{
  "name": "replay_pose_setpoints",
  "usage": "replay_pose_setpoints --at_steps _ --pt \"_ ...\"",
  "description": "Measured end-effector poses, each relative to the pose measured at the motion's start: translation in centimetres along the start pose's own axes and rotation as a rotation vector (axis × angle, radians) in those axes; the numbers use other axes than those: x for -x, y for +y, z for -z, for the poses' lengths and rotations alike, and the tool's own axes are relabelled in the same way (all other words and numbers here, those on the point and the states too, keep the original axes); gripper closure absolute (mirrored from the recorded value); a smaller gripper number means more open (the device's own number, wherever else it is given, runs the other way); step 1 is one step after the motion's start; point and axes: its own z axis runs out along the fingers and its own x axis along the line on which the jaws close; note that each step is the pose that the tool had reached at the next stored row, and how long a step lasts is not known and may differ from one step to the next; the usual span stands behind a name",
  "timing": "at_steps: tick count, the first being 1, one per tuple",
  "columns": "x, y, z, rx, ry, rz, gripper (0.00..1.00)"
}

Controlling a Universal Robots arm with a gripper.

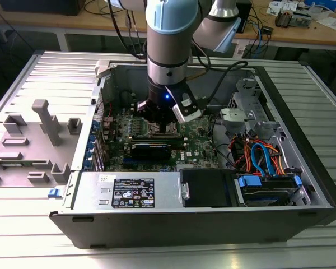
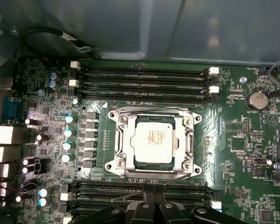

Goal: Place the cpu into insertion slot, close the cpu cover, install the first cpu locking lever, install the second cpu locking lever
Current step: 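Install the second cpu locking lever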

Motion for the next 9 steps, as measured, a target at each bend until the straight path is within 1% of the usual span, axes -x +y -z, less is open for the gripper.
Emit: replay_pose_setpoints --at_steps 9 --pt "-0.04 0.00 -0.01 0.0002 0.0001 0.000 0.89"
